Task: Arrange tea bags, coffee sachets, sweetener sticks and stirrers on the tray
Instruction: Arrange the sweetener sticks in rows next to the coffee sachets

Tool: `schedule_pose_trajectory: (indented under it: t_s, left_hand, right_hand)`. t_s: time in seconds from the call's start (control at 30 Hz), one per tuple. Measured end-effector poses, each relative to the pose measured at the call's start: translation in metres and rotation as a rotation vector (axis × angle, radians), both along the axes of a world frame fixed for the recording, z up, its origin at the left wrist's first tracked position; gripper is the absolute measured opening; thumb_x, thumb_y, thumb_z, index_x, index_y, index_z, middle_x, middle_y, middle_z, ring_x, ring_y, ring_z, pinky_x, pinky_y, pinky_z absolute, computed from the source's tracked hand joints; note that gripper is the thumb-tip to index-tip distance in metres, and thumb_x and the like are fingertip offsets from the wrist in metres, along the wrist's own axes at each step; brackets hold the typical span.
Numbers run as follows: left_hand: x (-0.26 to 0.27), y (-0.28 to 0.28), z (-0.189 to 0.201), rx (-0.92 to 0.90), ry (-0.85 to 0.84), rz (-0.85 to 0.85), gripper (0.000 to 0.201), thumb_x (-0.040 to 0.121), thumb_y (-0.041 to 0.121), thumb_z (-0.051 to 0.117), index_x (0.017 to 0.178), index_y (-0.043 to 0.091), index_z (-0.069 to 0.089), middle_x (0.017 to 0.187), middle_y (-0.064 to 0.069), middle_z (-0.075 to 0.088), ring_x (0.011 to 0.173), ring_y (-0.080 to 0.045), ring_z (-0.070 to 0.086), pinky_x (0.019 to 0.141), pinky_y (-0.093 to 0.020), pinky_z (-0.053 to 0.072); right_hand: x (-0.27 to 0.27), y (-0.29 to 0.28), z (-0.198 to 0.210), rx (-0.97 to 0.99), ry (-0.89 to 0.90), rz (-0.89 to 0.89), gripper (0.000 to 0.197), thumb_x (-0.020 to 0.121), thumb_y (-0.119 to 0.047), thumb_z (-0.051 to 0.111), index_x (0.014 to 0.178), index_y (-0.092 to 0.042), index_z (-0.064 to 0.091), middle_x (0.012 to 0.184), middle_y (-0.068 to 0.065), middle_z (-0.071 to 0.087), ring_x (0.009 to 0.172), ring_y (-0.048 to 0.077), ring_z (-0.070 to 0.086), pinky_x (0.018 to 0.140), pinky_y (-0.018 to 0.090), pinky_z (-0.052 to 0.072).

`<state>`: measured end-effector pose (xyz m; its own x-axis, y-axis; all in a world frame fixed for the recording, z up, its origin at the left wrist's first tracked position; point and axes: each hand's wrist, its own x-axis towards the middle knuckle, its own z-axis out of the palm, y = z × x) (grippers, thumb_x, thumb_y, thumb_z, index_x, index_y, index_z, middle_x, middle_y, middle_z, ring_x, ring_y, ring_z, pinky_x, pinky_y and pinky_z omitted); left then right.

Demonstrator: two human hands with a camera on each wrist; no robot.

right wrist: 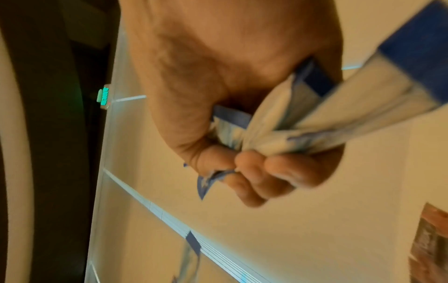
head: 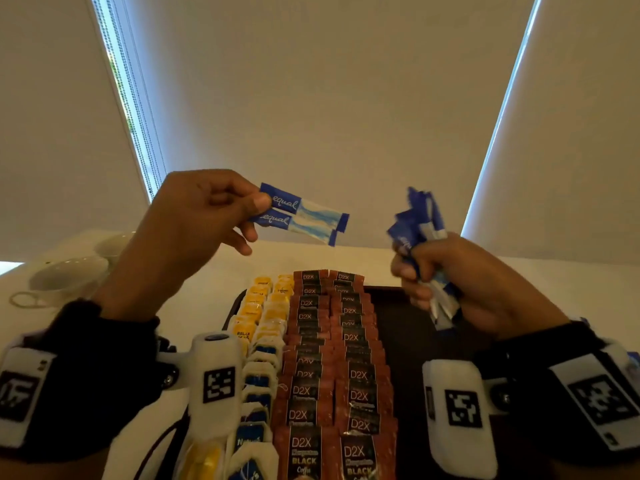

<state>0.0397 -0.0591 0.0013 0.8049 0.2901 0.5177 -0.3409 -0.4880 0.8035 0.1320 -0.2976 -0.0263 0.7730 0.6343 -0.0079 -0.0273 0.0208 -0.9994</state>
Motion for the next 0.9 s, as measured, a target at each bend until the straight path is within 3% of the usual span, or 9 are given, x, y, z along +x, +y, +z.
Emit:
schedule_pose_trajectory:
  t_s: [0.1, 0.23, 0.43, 0.53, 0.6, 0.7, 0.77, 0.9]
  left_hand:
    - [0.002, -0.001, -0.002, -0.016, 0.018, 0.011, 0.015, 0.087, 0.014, 0.06, 0.089, 0.0, 0.066, 0.058, 0.004, 0.066, 0.05, -0.008, 0.058, 0.046, -0.017, 0.049]
    - [0.005, -0.011, -0.006, -0.01, 0.055, -0.021, 0.012, 0.088, 0.013, 0.06, 0.086, 0.003, 0.065, 0.06, 0.001, 0.067, 0.05, -0.008, 0.059, 0.046, -0.018, 0.05]
    - [0.01, -0.021, -0.013, -0.016, 0.078, -0.03, 0.012, 0.089, 0.014, 0.059, 0.087, 0.003, 0.064, 0.07, -0.006, 0.066, 0.051, -0.007, 0.06, 0.046, -0.016, 0.049]
    - [0.013, -0.023, -0.017, -0.041, 0.095, -0.026, 0.013, 0.088, 0.016, 0.059, 0.087, 0.004, 0.064, 0.071, -0.007, 0.066, 0.051, -0.007, 0.06, 0.046, -0.016, 0.05]
    - [0.014, -0.024, -0.018, -0.067, 0.107, -0.025, 0.013, 0.088, 0.015, 0.059, 0.088, 0.003, 0.064, 0.071, -0.007, 0.065, 0.051, -0.007, 0.06, 0.046, -0.016, 0.05]
    - [0.015, -0.025, -0.02, -0.087, 0.123, -0.026, 0.015, 0.089, 0.015, 0.058, 0.09, 0.001, 0.063, 0.073, -0.008, 0.065, 0.051, -0.007, 0.06, 0.046, -0.015, 0.049]
    - [0.015, -0.027, -0.021, -0.093, 0.13, -0.027, 0.015, 0.089, 0.016, 0.058, 0.09, 0.002, 0.063, 0.074, -0.009, 0.065, 0.051, -0.006, 0.06, 0.046, -0.014, 0.049]
    - [0.015, -0.029, -0.022, -0.113, 0.129, -0.028, 0.013, 0.088, 0.018, 0.058, 0.088, 0.006, 0.062, 0.075, -0.008, 0.065, 0.054, -0.006, 0.062, 0.047, -0.014, 0.049]
  right_hand:
    - [0.0, -0.003, 0.004, 0.072, -0.032, -0.119, 0.025, 0.071, 0.013, 0.029, 0.075, -0.009, 0.041, 0.054, 0.001, 0.046, 0.04, 0.009, 0.034, 0.037, 0.019, 0.033]
    - [-0.001, 0.003, -0.001, 0.092, 0.0, -0.19, 0.041, 0.068, 0.015, 0.027, 0.084, -0.007, 0.057, 0.052, -0.001, 0.044, 0.04, 0.008, 0.035, 0.037, 0.018, 0.035]
    - [-0.003, 0.012, -0.003, 0.168, 0.157, -0.237, 0.026, 0.073, 0.011, 0.032, 0.074, -0.013, 0.041, 0.054, -0.002, 0.042, 0.04, 0.008, 0.033, 0.036, 0.017, 0.033]
    - [-0.005, 0.014, -0.003, 0.189, 0.2, -0.242, 0.024, 0.081, 0.009, 0.043, 0.074, -0.014, 0.043, 0.057, -0.001, 0.045, 0.039, 0.007, 0.036, 0.036, 0.016, 0.036]
    - [-0.007, 0.015, -0.004, 0.187, 0.217, -0.244, 0.02, 0.086, -0.001, 0.055, 0.074, -0.015, 0.047, 0.063, 0.002, 0.049, 0.04, 0.005, 0.041, 0.037, 0.016, 0.04]
    - [-0.009, 0.017, -0.006, 0.179, 0.184, -0.232, 0.018, 0.076, -0.018, 0.067, 0.072, -0.014, 0.05, 0.064, 0.001, 0.05, 0.039, 0.004, 0.041, 0.036, 0.015, 0.041]
    - [-0.01, 0.017, -0.007, 0.148, 0.133, -0.237, 0.026, 0.066, -0.028, 0.07, 0.073, -0.014, 0.049, 0.058, -0.002, 0.048, 0.039, 0.004, 0.037, 0.035, 0.016, 0.038]
    - [-0.016, 0.02, -0.005, 0.085, 0.019, -0.249, 0.034, 0.061, -0.035, 0.071, 0.079, -0.012, 0.053, 0.052, -0.003, 0.045, 0.038, 0.005, 0.034, 0.035, 0.016, 0.035]
